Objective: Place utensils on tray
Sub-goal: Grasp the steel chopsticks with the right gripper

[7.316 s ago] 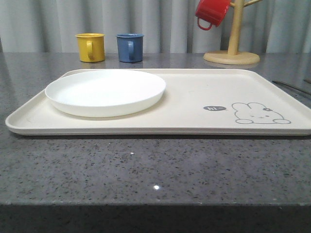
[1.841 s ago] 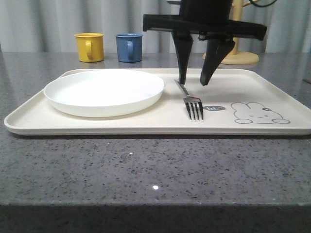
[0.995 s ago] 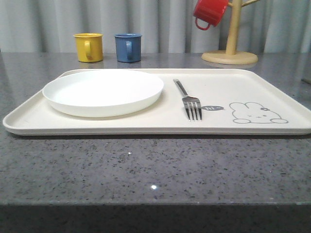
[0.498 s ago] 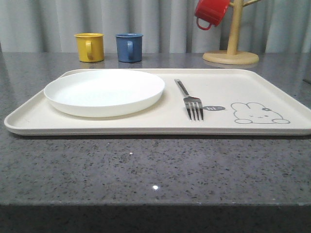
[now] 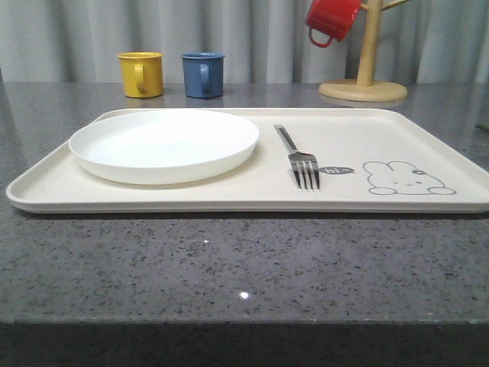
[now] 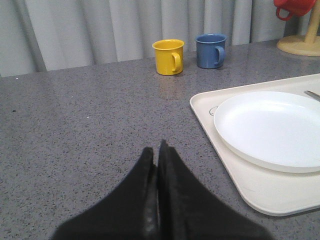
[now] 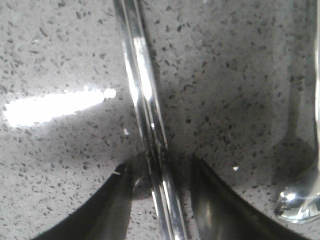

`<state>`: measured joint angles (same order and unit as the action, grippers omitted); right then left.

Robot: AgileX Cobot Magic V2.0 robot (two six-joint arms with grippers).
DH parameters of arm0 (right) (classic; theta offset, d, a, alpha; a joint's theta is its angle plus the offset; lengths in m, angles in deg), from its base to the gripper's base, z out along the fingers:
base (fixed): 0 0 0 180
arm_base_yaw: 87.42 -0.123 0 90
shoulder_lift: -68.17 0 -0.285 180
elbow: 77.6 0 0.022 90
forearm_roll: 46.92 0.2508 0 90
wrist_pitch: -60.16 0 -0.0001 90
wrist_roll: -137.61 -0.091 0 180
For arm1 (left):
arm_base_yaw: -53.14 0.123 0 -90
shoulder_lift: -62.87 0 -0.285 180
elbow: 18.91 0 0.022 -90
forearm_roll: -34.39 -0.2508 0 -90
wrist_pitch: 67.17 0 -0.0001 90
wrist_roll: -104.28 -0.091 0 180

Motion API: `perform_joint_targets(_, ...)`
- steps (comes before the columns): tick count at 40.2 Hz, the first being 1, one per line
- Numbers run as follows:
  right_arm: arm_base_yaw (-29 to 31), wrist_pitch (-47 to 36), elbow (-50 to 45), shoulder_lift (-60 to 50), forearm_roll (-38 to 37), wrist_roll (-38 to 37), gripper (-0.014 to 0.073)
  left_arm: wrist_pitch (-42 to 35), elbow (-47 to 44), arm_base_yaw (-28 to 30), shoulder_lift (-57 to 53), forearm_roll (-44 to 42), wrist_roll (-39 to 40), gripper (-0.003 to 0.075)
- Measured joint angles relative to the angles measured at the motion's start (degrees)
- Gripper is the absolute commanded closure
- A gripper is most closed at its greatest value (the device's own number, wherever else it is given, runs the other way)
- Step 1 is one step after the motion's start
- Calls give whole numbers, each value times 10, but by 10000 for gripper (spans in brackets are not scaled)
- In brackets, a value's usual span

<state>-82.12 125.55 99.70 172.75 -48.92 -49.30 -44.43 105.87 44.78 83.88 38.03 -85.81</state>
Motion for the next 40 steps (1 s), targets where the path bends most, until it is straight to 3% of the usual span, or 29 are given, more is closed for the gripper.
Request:
perform_joint_targets(11,1,0,0,0,-4,0,547,0,0,0,0,0,0,739)
perform_joint_targets(29,-5,39,31,-50,20,-2,550,0,0,0,0,0,0,739)
perform_joint_targets(40,-94,50,115,-62,29,-47,550,0,0,0,0,0,0,739)
